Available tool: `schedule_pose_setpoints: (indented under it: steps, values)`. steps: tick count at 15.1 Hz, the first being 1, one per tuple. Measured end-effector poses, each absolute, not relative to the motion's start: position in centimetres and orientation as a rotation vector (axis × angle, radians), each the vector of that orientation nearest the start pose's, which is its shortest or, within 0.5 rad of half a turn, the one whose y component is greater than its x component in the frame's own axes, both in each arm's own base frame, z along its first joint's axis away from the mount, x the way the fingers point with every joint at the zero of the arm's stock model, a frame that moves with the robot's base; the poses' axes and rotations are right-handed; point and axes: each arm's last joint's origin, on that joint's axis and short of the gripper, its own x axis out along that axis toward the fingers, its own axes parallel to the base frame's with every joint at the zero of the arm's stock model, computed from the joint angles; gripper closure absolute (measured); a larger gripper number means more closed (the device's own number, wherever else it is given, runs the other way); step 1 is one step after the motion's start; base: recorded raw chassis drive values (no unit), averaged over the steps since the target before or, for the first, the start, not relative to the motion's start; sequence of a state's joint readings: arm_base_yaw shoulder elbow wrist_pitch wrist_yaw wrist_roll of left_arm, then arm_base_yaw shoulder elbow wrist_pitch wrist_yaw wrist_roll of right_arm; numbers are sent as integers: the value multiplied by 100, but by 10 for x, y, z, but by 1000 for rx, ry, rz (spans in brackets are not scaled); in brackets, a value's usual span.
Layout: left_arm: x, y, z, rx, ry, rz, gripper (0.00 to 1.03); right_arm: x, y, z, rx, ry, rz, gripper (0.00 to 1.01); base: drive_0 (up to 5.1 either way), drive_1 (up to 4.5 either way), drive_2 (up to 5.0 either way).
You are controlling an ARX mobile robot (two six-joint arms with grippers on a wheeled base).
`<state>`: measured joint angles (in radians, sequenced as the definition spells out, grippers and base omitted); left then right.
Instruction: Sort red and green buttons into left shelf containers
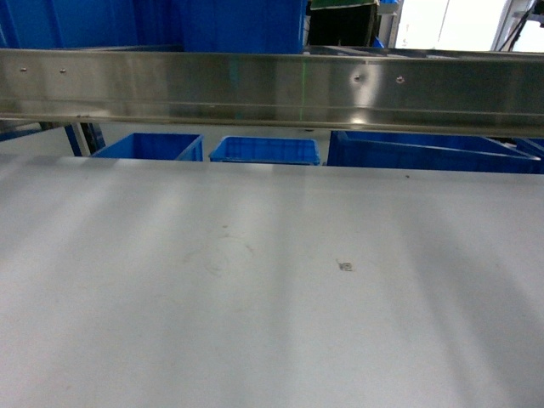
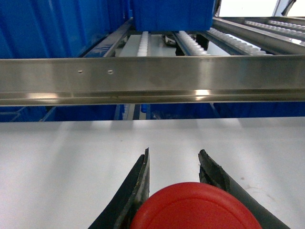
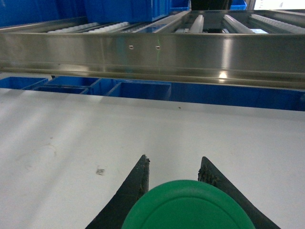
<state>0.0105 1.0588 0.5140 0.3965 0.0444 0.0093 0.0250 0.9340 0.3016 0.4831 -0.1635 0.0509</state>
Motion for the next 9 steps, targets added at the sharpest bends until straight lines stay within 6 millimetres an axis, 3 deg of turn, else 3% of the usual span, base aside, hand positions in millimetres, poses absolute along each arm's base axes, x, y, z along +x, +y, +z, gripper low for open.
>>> schedule_pose_setpoints:
  steps: [1, 9]
  values:
    - [227, 1, 244, 5, 148, -33, 74, 191, 10, 205, 61, 151, 185, 74, 0, 0, 0]
    - [227, 2, 244, 5, 147, -28, 74, 191, 10, 205, 61, 154, 187, 74, -495, 250, 250]
